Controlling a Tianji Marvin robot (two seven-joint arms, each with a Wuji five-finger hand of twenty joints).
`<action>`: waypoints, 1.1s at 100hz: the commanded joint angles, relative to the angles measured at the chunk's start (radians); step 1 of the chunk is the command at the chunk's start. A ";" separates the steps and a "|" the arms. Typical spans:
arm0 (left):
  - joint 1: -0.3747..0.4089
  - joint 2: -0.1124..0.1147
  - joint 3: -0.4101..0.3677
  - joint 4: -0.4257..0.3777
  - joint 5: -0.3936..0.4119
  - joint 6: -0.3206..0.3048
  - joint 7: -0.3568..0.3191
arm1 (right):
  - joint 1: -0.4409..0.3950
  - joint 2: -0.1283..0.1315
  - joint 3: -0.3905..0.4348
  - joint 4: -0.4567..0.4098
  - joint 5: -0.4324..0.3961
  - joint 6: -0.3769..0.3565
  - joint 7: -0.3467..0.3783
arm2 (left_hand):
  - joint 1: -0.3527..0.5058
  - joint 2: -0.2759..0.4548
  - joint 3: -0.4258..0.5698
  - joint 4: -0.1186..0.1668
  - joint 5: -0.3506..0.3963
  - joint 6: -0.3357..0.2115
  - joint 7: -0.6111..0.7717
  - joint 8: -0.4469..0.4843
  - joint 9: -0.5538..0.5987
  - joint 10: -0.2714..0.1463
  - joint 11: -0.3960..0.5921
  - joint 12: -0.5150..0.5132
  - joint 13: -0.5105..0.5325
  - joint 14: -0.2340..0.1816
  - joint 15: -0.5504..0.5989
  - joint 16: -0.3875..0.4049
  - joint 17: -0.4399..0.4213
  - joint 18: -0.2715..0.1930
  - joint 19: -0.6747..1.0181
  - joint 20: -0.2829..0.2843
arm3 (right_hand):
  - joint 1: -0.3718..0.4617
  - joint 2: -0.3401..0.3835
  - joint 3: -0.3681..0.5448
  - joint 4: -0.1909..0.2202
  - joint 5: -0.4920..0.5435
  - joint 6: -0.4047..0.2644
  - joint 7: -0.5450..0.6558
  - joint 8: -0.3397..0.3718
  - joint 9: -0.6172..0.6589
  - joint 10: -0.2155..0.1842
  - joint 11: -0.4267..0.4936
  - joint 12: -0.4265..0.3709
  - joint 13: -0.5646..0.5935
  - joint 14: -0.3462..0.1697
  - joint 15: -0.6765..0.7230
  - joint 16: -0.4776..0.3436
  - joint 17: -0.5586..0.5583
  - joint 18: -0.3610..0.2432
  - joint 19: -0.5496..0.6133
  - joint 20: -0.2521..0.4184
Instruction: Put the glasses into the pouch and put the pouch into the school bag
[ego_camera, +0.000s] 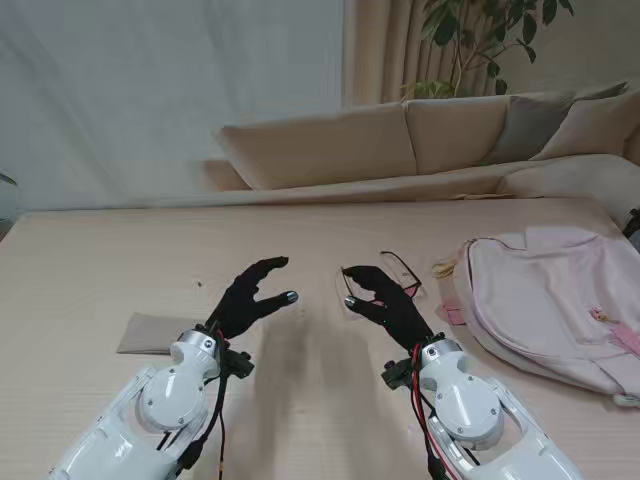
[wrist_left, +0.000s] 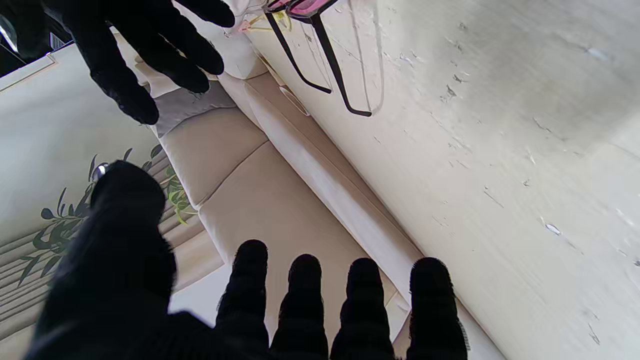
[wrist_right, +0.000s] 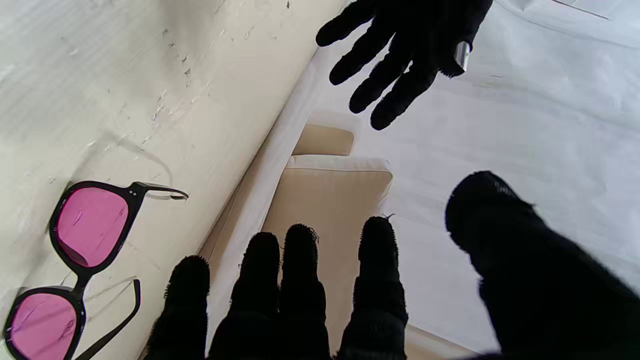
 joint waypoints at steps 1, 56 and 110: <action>0.003 -0.007 0.001 -0.005 -0.010 0.002 -0.015 | -0.003 -0.001 -0.004 -0.001 0.000 0.003 0.018 | -0.007 0.022 -0.033 0.028 0.019 -0.023 -0.011 -0.014 0.004 -0.008 0.011 -0.012 0.001 -0.004 -0.032 -0.006 -0.014 0.010 -0.044 -0.013 | -0.025 0.008 0.004 0.027 0.026 -0.022 0.001 -0.010 0.014 -0.024 0.000 -0.011 -0.007 -0.033 0.000 -0.005 -0.006 -0.019 -0.002 0.013; 0.005 0.000 -0.008 -0.011 0.022 0.002 -0.026 | 0.057 0.019 0.004 0.063 -0.187 -0.106 0.017 | -0.008 0.021 -0.038 0.030 0.032 -0.032 -0.010 -0.013 0.011 -0.006 0.009 -0.012 -0.001 -0.005 -0.037 -0.006 -0.019 0.011 -0.055 -0.009 | -0.002 -0.160 0.112 0.005 0.114 -0.036 -0.007 -0.001 0.090 -0.026 0.021 0.002 -0.009 -0.058 0.009 0.001 -0.010 -0.005 0.021 0.042; 0.041 0.012 -0.074 -0.032 0.088 0.005 -0.026 | 0.422 0.100 -0.180 0.334 -0.770 -0.086 0.095 | -0.005 0.014 -0.040 0.031 0.029 -0.034 -0.012 -0.013 0.010 -0.008 0.006 -0.012 -0.005 -0.009 -0.039 -0.007 -0.020 0.015 -0.067 -0.006 | -0.030 -0.288 0.234 -0.001 -0.003 0.014 0.003 0.024 0.021 -0.098 0.063 0.021 -0.061 -0.110 -0.018 -0.013 -0.018 -0.006 -0.103 0.143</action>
